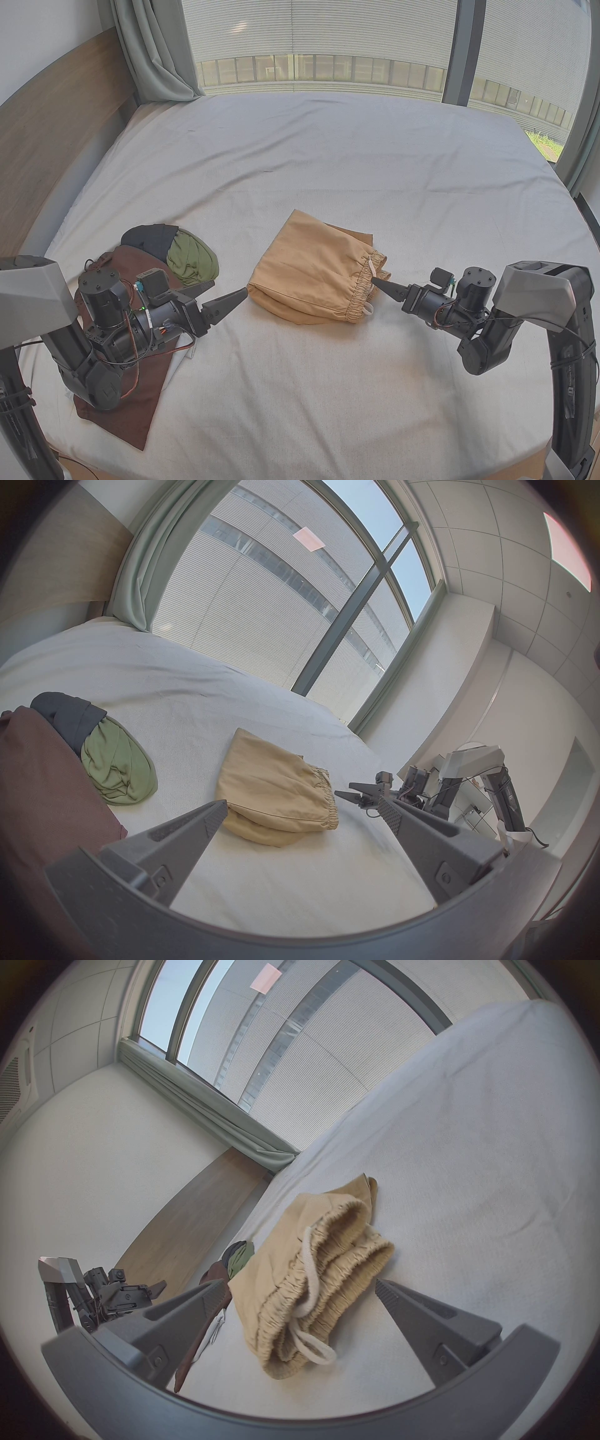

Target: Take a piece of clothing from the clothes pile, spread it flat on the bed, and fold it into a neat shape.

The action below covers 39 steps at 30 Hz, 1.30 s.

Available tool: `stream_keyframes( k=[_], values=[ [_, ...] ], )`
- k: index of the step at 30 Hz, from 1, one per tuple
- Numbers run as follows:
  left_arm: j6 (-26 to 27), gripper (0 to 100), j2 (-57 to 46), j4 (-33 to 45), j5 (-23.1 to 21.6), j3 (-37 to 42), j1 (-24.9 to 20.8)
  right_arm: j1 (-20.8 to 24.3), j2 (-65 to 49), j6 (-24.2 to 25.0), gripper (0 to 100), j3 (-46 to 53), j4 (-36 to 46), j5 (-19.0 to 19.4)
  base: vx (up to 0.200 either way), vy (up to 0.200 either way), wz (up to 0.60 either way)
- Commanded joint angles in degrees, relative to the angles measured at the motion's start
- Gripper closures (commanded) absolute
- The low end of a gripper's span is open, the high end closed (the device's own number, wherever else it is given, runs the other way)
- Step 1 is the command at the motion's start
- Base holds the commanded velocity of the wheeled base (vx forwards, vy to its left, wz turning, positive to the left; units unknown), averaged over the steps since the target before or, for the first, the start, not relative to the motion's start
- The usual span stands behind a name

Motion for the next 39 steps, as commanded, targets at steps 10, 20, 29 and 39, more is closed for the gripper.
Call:
stream_keyframes(
  k=[10, 20, 29, 39],
  values=[
    [0.0, 0, -0.1, -0.1, 0.0, -0.1, 0.0, 5.0, -7.8, -0.5, 0, 1.1, 1.0, 0.1, 0.000, 0.000, 0.00],
    [0.0, 0, 0.0, 0.0, -0.1, 0.3, 0.0, 5.7, 1.7, -0.6, 0, -6.4, 1.0, 0.1, 0.000, 0.000, 0.00],
    [0.0, 0, 0.1, 0.0, -0.1, 0.4, 0.0, 5.8, 5.9, -0.6, 0, -8.7, 1.0, 0.0, 0.000, 0.000, 0.00],
    [0.0, 0, 0.1, 0.0, -0.1, 0.3, -0.2, 5.9, 6.0, -0.5, 0, -9.3, 1.0, 0.0, 0.000, 0.000, 0.00]
  ],
)
